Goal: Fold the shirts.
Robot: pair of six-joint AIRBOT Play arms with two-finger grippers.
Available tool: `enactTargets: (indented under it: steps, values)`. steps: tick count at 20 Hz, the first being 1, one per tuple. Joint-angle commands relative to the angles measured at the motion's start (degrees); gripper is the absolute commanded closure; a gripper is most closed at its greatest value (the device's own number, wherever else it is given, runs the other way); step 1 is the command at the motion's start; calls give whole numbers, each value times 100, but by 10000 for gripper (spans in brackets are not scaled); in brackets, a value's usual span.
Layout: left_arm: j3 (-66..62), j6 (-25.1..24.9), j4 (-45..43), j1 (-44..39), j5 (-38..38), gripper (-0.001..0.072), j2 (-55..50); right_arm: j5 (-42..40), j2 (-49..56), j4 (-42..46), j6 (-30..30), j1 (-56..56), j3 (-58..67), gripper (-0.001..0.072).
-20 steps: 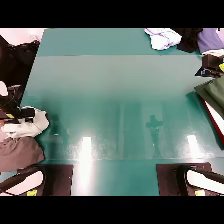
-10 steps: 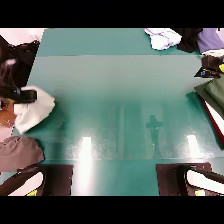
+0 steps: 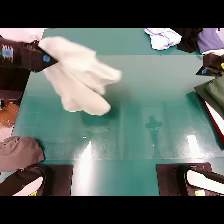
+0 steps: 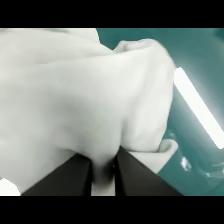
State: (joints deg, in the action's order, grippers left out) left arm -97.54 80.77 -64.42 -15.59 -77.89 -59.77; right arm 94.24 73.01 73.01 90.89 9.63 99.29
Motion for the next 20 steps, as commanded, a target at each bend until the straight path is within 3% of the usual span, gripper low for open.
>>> enactTargets:
  steps: [1,5,10,12,18,20]
  values:
    - [-509,-321,376,-914,424,675,-166,-223,0,-7,4,0,590,692]
    - [-507,-476,337,-1469,415,675,-1176,-225,0,-2,4,0,1191,692]
    - [-507,-564,72,-1469,55,668,-2872,153,0,2,4,0,1314,693]
    - [-507,-326,24,-1329,33,72,-3143,203,0,4,4,0,1314,692]
    - [-205,-162,57,-39,-1429,63,-2898,192,0,9,2,0,1309,692]
    - [612,-170,87,232,-1255,63,-2638,192,0,11,2,0,1309,692]
